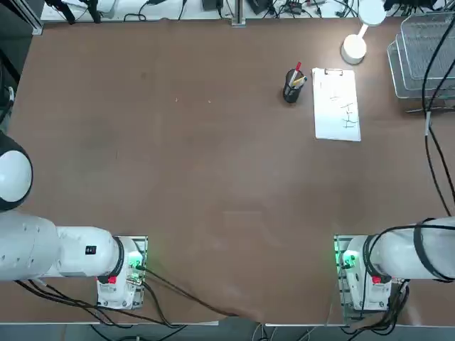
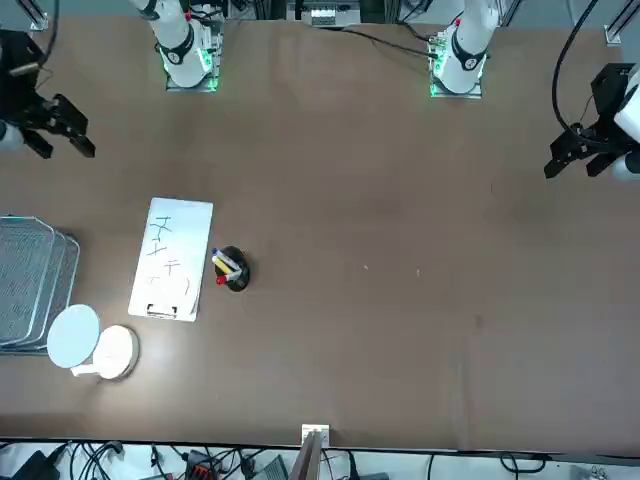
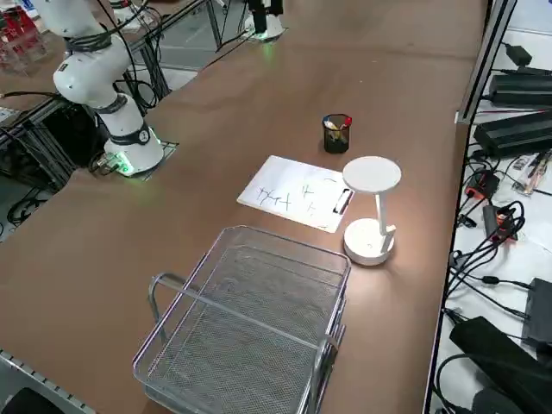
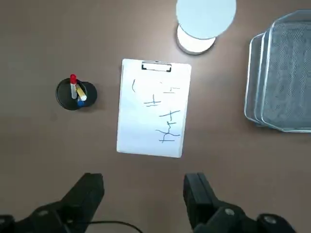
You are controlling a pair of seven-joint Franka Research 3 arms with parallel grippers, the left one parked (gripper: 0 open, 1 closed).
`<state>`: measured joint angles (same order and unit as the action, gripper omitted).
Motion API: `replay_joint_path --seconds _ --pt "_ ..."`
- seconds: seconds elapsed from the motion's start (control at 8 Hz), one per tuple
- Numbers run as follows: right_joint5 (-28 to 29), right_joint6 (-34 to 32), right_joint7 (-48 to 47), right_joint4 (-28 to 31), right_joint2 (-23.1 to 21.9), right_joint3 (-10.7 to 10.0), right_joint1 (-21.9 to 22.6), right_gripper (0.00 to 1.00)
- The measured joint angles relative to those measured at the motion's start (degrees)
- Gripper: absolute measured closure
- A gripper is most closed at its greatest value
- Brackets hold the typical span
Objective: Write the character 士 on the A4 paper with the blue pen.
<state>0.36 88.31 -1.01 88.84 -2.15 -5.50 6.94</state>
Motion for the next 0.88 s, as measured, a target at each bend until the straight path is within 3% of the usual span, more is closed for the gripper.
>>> replay_joint_path --seconds 0.25,0.88 --pt "2.18 -0.23 1.13 0.12 -0.60 -2.92 -0.27 0.00" --pt "2.23 -0.50 1.16 0.67 -0.64 -3.20 -0.24 0.00"
